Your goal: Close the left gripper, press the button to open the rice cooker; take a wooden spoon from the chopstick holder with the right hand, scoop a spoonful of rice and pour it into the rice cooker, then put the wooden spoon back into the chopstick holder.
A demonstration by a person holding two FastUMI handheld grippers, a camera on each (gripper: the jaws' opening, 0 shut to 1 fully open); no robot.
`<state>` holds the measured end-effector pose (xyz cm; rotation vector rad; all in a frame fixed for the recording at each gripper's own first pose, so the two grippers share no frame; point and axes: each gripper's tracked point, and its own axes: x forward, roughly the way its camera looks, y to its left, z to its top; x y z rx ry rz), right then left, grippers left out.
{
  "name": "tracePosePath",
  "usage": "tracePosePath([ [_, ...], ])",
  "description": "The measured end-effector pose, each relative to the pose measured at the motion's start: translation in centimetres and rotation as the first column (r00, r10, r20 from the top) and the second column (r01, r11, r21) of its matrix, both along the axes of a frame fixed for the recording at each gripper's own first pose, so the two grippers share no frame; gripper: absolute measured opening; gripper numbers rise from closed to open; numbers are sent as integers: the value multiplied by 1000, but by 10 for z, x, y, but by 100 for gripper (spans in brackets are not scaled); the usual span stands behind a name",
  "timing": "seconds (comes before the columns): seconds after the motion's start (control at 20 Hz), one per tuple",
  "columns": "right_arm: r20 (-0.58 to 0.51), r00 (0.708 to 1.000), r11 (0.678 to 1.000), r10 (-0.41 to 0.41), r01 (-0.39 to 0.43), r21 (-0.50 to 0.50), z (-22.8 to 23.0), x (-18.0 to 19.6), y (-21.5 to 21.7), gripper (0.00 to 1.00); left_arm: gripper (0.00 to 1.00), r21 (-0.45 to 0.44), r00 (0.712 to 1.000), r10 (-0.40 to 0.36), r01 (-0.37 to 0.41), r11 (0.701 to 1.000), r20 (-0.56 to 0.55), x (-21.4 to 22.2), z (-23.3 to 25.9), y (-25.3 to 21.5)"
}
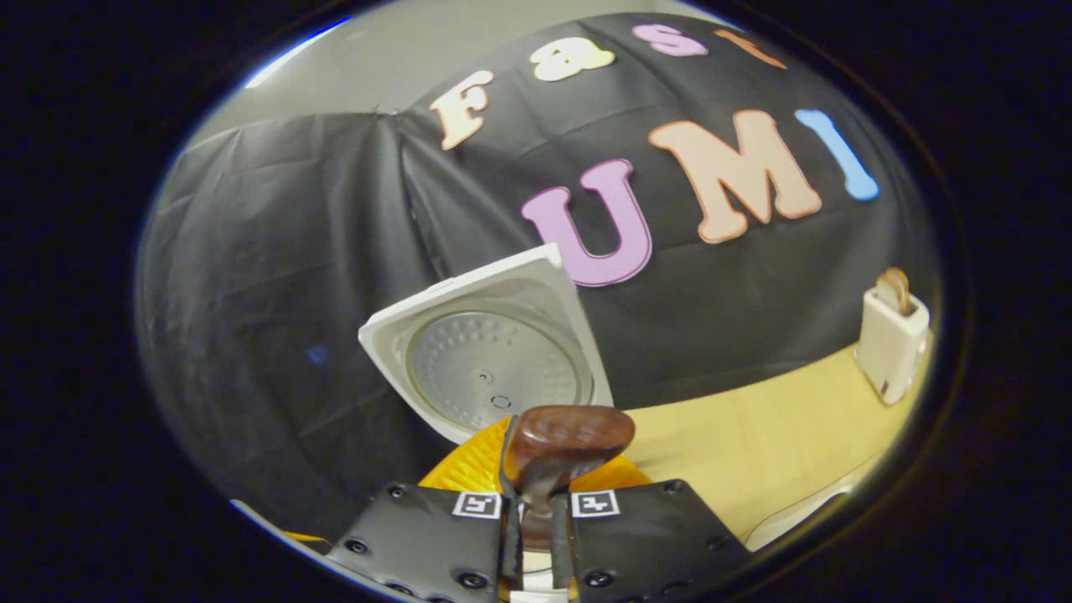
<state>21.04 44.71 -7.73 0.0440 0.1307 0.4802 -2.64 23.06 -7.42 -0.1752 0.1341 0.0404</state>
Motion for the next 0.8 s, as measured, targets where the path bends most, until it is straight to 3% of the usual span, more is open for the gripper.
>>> tracePosePath([
  [0.2,153,986,974,63,-27,-225,2,-14,22,16,83,-1,1000,-4,4,1000,11,0,0,0],
  [0.4,277,945,914,176,-52,-403,6,-32,42,17,84,-6,1000,5,-5,1000,6,-2,-2,0],
  [0.8,433,854,820,287,15,-572,13,-66,64,16,84,0,999,27,-27,1000,21,-21,-3,3],
])
